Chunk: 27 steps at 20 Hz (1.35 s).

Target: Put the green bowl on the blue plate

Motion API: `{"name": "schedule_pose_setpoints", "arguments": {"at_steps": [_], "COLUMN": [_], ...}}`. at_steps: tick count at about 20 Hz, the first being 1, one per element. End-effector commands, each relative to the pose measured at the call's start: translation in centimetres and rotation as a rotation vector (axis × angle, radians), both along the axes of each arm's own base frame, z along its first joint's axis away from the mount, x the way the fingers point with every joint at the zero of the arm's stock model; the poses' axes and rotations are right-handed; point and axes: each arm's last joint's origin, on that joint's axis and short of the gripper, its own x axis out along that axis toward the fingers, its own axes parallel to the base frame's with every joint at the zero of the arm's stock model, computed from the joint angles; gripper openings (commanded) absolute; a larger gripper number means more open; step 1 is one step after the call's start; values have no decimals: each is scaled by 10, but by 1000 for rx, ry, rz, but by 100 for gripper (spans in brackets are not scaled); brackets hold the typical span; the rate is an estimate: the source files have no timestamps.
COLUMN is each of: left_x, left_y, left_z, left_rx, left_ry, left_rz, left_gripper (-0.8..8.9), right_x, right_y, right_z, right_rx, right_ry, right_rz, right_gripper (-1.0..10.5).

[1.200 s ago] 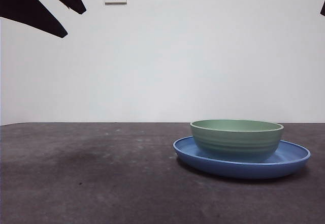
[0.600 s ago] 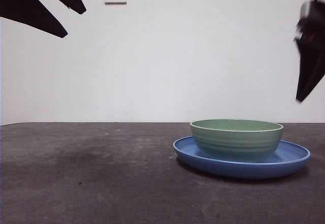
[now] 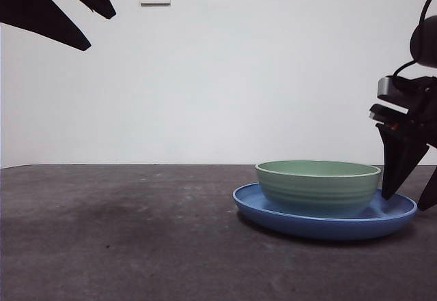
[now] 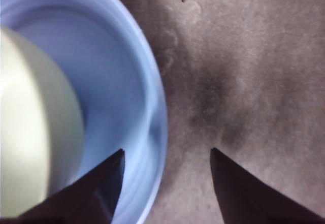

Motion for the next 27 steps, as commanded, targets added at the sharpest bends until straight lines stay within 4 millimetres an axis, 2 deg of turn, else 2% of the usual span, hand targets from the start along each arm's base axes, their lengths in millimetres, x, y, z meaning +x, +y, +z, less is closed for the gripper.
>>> {"name": "schedule_pose_setpoints", "arguments": {"at_steps": [1,5,10,15,20,24,27], "left_x": [2,2,2,2,2,2,2], "left_y": [-2,-2,-2,-2,-2,-2,-2], "left_z": [4,5,5,5,5,5,5], "left_rx": [-16,-17,-18,-18,-17,-17,-17], "left_ry": [-17,-19,-19,-19,-20,-19,-19], "left_rz": [-7,-7,-7,-7,-7,-7,-7], "left_gripper": [248,248,248,248,247,247,247], "right_x": [7,8,8,7,8,8,4], "right_y": [1,1,1,1,1,3,4], "right_z": [0,1,1,0,1,9,25], "right_rx": [12,34,36,37,43,121,191], "right_ry": [-16,-24,-22,-14,-20,-47,-87], "right_rz": [-6,-14,-14,-17,-28,-36,-37], "right_gripper": [159,103,96,18,12,11,11]}}
